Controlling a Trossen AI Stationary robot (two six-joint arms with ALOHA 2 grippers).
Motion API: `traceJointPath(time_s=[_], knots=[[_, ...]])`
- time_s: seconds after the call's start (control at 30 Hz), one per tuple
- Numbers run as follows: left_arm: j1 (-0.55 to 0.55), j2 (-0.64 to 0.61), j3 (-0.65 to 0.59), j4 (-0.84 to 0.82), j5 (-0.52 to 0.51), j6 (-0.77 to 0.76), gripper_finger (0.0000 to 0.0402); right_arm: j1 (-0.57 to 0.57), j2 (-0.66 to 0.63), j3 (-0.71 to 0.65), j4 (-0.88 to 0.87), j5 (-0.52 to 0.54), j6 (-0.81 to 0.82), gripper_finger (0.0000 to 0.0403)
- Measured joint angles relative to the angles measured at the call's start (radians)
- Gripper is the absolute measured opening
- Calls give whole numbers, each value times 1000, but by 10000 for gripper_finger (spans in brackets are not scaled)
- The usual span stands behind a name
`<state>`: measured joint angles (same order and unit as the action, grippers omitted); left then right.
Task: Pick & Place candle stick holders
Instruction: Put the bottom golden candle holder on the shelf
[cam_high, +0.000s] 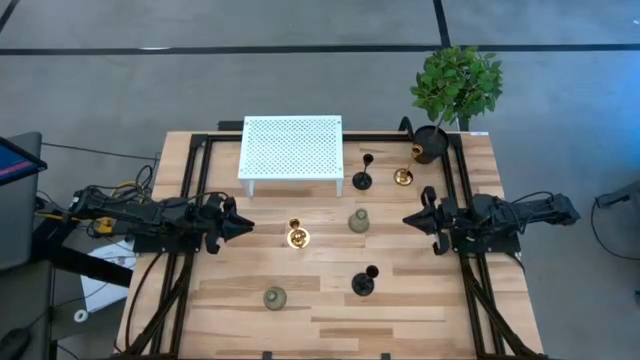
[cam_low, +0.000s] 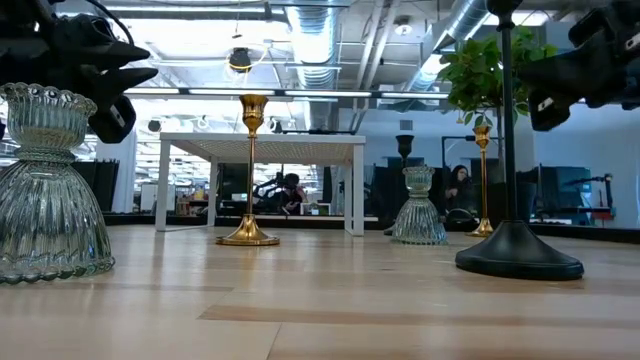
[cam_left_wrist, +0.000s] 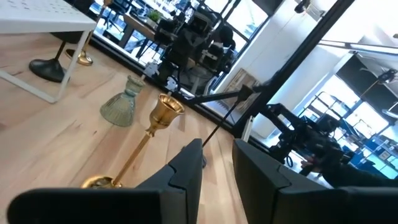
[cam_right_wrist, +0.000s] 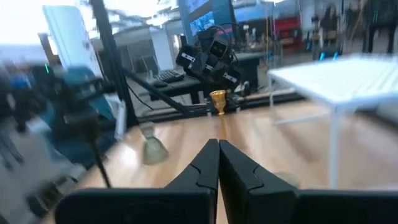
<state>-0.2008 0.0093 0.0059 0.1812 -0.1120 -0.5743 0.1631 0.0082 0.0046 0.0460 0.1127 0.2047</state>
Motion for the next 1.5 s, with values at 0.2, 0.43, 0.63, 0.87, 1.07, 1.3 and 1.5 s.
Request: traceJointPath(time_s=[0.2, 0.43, 0.63, 0.87, 1.07, 1.3, 1.5], knots=[[0, 0, 0, 3, 0, 0, 89, 0, 0, 0, 0, 0, 188, 0], [0, 0, 0, 8, 0, 0, 89, -3, 0, 0, 3, 31, 189, 0], [0, 0, 0, 8, 0, 0, 89, -2, 0, 0, 7, 32, 191, 0], [0, 0, 0, 8, 0, 0, 89, -2, 0, 0, 10, 35, 292, 0], [0, 0, 0, 11, 0, 0, 89, -2, 0, 0, 8, 35, 292, 0], [0, 0, 0, 23, 0, 0, 89, -2, 0, 0, 8, 36, 294, 0], [0, 0, 0, 57, -1, -10, 89, -2, 0, 0, 22, 45, 294, 0]])
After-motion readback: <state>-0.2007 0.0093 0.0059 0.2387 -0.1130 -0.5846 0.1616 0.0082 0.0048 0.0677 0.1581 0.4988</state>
